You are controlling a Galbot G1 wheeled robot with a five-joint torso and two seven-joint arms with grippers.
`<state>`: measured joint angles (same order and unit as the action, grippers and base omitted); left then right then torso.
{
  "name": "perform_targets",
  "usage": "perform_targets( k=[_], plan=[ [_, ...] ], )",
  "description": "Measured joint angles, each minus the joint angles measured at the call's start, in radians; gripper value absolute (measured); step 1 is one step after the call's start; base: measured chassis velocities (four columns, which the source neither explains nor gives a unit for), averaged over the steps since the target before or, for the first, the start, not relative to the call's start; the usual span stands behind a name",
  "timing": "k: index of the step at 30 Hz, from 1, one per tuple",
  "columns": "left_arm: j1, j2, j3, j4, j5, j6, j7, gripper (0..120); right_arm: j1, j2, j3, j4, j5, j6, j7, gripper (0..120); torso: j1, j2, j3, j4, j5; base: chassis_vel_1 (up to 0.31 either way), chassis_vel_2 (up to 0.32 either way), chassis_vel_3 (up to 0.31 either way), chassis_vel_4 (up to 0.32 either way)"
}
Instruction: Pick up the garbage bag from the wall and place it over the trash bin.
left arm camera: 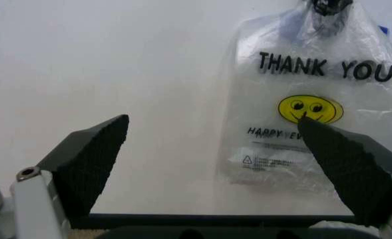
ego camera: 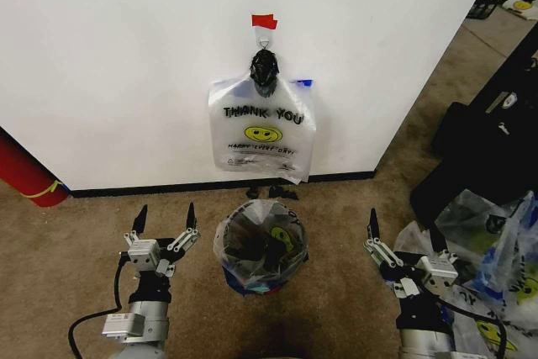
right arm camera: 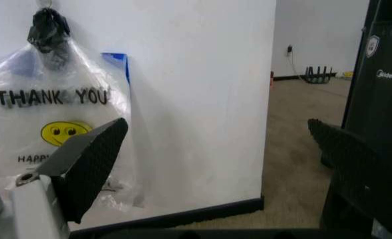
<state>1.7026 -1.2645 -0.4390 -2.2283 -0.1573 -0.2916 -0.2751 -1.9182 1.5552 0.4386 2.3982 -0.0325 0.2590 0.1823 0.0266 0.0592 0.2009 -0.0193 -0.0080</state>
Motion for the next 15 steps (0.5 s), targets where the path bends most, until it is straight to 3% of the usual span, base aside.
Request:
perform_targets(
  k=[15],
  plan=[
    [0.004, -0.002, -0.003, -0.008, 0.009, -0.001, -0.001, 100, 0.008, -0.003, 0.003, -0.012, 0.001, 0.017, 0.008, 100, 0.0, 0.0, 0.0, 0.0, 0.0, 0.0, 0.0, 0.0, 0.0]
  ],
)
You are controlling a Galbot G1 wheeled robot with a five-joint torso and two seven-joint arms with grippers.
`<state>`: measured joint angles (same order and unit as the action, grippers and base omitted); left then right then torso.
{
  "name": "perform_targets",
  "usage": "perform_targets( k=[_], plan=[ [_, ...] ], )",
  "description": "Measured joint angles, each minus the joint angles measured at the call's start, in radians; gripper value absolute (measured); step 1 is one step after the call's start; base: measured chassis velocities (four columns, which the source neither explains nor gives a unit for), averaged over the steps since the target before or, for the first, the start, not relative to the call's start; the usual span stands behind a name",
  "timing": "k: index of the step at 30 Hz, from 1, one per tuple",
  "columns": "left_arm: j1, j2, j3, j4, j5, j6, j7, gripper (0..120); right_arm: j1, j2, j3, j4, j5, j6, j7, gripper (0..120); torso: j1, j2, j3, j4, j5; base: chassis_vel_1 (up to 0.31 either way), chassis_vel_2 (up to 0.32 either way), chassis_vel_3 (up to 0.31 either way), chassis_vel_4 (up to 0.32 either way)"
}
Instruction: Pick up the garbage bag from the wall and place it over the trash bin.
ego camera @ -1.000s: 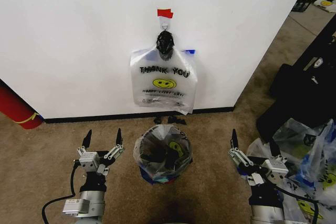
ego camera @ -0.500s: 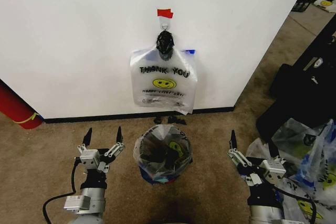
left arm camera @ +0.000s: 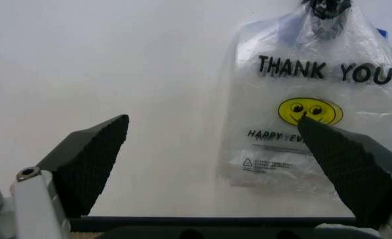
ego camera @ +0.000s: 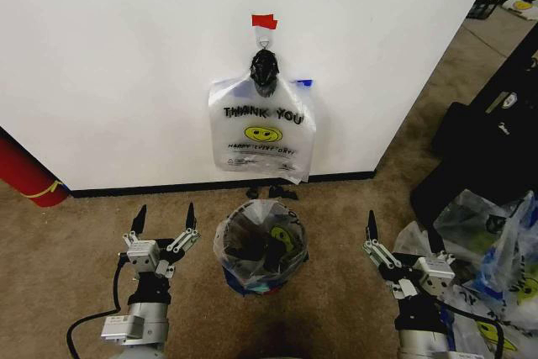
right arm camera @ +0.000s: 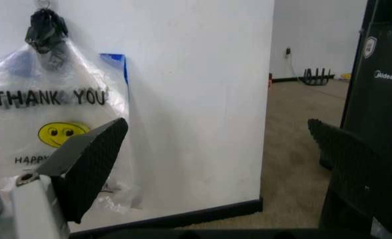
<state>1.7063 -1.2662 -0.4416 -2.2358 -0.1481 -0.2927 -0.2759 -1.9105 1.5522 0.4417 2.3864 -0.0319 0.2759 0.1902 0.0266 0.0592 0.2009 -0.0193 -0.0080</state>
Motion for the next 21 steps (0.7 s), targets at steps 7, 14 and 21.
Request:
perform_targets(
  k=[7, 14, 21],
  plan=[
    [-0.001, 0.004, -0.002, 0.0, 0.002, 0.0, -0.001, 100, -0.004, -0.002, -0.002, 0.002, -0.004, -0.008, 0.003, 100, 0.0, 0.0, 0.0, 0.0, 0.0, 0.0, 0.0, 0.0, 0.0],
    [0.002, 0.003, 0.002, 0.0, 0.004, -0.001, -0.001, 100, -0.003, -0.009, 0.0, 0.01, -0.003, -0.019, 0.007, 100, 0.0, 0.0, 0.0, 0.0, 0.0, 0.0, 0.0, 0.0, 0.0],
    [-0.004, 0.003, 0.005, 0.0, 0.004, 0.0, -0.002, 100, -0.002, -0.009, -0.002, 0.011, -0.004, -0.021, 0.005, 100, 0.0, 0.0, 0.0, 0.0, 0.0, 0.0, 0.0, 0.0, 0.0]
  ],
)
